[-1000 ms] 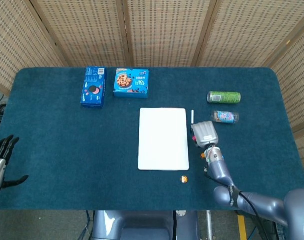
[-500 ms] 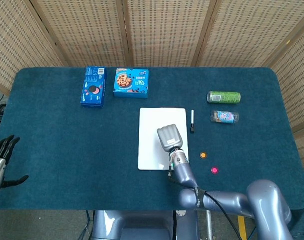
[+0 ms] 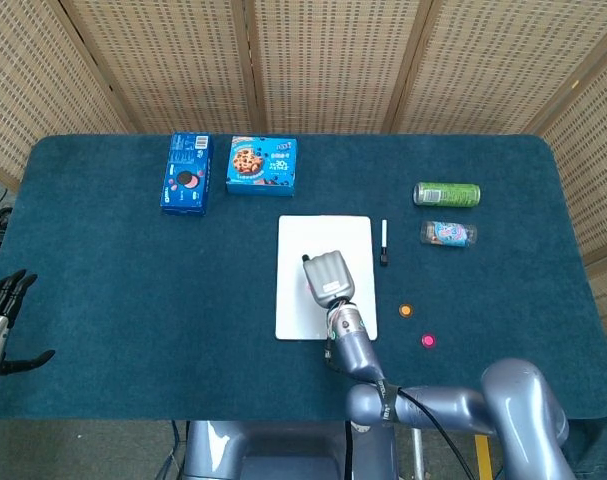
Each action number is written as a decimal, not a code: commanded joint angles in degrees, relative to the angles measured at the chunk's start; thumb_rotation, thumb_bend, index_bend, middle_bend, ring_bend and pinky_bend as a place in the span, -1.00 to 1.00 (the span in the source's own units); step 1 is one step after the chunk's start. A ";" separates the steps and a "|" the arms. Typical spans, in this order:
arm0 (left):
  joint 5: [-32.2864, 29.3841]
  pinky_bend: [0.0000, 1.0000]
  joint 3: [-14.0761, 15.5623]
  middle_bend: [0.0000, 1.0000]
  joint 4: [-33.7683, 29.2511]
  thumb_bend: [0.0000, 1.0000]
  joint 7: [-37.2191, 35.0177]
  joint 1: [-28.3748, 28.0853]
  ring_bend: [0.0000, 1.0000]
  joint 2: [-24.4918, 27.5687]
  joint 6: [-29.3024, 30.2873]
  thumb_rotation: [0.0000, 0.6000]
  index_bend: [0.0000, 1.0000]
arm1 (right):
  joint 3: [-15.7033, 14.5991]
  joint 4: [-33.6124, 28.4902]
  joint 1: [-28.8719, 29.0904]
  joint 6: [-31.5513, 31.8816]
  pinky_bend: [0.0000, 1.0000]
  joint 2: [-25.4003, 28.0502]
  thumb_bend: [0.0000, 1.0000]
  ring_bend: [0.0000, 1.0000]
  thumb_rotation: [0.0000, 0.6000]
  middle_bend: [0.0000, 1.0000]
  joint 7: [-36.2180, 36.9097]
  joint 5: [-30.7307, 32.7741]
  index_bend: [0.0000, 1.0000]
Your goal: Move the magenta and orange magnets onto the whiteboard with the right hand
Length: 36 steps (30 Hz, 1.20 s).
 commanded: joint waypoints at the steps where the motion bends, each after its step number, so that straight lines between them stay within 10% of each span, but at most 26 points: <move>1: 0.05 -1.00 0.01 -1.00 -0.05 -1.00 -0.12 0.06 -1.00 0.07 0.13 1.00 -1.00 | -1.39 -6.47 -3.11 1.59 1.00 4.68 -0.48 0.79 1.00 0.93 2.56 -1.63 -0.42; 9: 1.47 -1.00 0.59 -1.00 -0.25 -1.00 0.30 0.33 -1.00 -0.05 0.85 1.00 -1.00 | -8.51 -16.66 -11.34 3.11 1.00 17.48 -0.48 0.79 1.00 0.93 9.44 -8.35 -0.32; 18: 2.33 -1.00 0.85 -1.00 -0.67 -1.00 1.45 0.50 -1.00 -0.38 1.55 1.00 -1.00 | -14.63 -13.95 -18.44 1.53 1.00 21.98 -0.48 0.79 1.00 0.93 19.06 -15.17 -0.26; 36: 1.54 -1.00 0.66 -1.00 -0.98 -1.00 2.89 0.12 -1.00 -0.81 0.92 1.00 -1.00 | -14.15 -5.07 -21.34 -2.28 1.00 17.64 -0.38 0.80 1.00 0.94 23.03 -19.35 -0.13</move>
